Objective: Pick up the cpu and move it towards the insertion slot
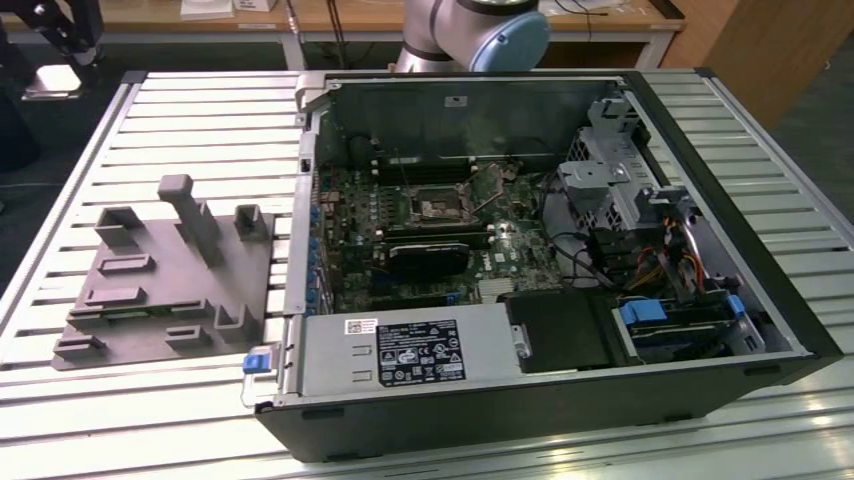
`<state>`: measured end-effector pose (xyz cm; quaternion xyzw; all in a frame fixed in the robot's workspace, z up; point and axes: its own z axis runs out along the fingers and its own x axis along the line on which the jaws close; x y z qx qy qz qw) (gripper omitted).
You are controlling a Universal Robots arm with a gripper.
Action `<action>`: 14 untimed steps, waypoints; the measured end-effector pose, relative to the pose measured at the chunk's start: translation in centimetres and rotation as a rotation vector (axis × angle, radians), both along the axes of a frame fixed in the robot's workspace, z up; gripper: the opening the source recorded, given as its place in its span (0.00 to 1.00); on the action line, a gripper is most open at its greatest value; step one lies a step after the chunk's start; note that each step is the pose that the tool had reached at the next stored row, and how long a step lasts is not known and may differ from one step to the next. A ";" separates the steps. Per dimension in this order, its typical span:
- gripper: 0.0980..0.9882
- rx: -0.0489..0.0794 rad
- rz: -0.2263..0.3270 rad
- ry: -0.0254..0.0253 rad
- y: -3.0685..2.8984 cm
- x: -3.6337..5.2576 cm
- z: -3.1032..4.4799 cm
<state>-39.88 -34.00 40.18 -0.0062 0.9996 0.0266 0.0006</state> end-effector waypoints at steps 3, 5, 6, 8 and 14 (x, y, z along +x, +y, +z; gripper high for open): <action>0.50 -0.001 0.000 0.0000 0.05 0.83 0.00; 0.50 -0.001 0.000 0.0000 0.08 1.32 0.00; 0.50 -0.001 0.000 0.0000 0.09 1.57 0.00; 0.50 -0.001 0.000 0.0000 0.11 2.08 -0.01; 0.50 -0.001 0.000 0.0001 0.19 3.54 -0.02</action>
